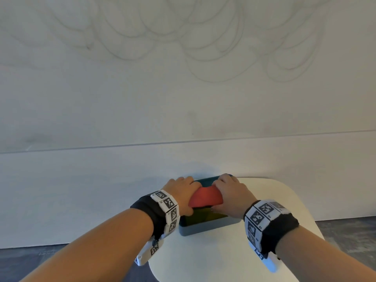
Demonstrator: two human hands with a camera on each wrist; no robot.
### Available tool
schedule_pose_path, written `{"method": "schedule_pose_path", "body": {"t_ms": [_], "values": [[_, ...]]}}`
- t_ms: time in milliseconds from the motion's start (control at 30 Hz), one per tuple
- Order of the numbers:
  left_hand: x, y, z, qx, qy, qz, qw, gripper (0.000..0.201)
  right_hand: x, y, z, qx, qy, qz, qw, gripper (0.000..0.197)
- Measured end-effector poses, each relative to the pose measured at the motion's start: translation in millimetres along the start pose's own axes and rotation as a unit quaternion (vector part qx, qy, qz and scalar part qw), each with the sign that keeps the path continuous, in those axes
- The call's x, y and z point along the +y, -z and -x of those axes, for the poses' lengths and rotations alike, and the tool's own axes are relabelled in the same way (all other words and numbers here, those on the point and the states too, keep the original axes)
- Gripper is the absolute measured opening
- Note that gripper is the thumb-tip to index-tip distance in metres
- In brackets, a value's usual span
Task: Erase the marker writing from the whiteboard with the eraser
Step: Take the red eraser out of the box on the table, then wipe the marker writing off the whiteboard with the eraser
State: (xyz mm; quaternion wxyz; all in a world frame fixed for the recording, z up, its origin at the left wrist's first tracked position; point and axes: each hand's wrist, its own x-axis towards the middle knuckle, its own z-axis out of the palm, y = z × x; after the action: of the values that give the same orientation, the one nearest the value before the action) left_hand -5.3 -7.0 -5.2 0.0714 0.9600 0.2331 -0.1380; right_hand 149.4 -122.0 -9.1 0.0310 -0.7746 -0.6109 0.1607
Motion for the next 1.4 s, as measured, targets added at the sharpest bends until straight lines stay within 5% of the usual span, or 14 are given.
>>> {"method": "schedule_pose_path", "body": {"t_ms": [167,800,1167,1400], "values": [[-3,23,15,0.035,-0.003,-0.012,0.999,0.067,-17,18,9,0.045,0.041,0.083,0.995,0.065],[-34,191,89,0.272,-0.051,-0.057,0.959,0.061,-92,149,34,0.251,0.027,0.034,0.967,0.061],[-43,310,148,0.467,-0.024,-0.127,0.875,0.040,-145,245,57,0.418,0.008,0.033,0.908,0.052],[-55,358,173,0.535,0.002,-0.156,0.830,0.039,-164,285,71,0.497,0.004,0.032,0.867,0.053]]}}
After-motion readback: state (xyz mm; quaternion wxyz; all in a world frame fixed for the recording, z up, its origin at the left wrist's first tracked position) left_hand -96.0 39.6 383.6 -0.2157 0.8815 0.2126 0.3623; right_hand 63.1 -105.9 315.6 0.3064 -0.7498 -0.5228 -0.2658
